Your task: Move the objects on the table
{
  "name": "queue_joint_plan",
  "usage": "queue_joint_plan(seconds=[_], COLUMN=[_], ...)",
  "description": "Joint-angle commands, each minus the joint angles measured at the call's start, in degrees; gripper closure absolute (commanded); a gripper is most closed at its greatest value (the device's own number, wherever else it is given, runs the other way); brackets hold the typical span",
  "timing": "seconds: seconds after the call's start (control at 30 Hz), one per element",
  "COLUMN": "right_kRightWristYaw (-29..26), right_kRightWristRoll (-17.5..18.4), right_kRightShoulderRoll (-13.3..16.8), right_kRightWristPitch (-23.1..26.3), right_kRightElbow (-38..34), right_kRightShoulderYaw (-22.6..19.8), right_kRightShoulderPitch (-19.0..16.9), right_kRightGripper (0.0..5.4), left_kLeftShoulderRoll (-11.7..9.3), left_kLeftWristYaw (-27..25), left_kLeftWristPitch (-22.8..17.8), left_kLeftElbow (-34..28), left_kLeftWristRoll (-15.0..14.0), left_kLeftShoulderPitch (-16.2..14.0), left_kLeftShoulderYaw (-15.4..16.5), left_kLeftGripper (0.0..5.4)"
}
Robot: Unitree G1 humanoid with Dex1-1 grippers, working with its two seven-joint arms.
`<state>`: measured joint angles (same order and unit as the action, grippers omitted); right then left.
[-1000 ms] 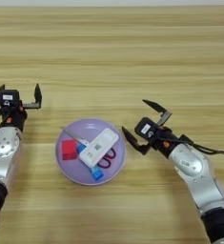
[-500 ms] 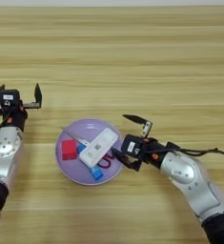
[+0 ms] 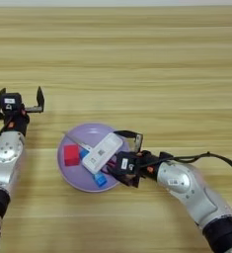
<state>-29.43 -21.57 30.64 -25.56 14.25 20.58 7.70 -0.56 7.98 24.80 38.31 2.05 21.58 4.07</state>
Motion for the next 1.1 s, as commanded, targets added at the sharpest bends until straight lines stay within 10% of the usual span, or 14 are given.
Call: queue_joint_plan(seconds=[0.03,1.1], right_kRightWristYaw=[-0.85,4.08], right_kRightWristRoll=[-0.96,-3.21], right_kRightShoulderRoll=[0.38,-4.84], right_kRightWristPitch=[-0.99,-6.87], right_kRightElbow=[1.49,16.60], right_kRightShoulderYaw=[0.90,5.35], right_kRightShoulderPitch=[2.04,7.11], right_kRightGripper=[0.04,0.04], left_kLeftShoulderRoll=[0.46,0.50], left_kLeftWristYaw=[0.52,0.89], left_kLeftWristPitch=[-0.97,-1.01], left_kLeftElbow=[-0.28,-0.38], left_kLeftWristRoll=[0.62,0.55], left_kLeftShoulderPitch=[0.50,0.55], left_kLeftShoulderYaw=[-0.46,-0.67], left_kLeftGripper=[0.00,0.00])
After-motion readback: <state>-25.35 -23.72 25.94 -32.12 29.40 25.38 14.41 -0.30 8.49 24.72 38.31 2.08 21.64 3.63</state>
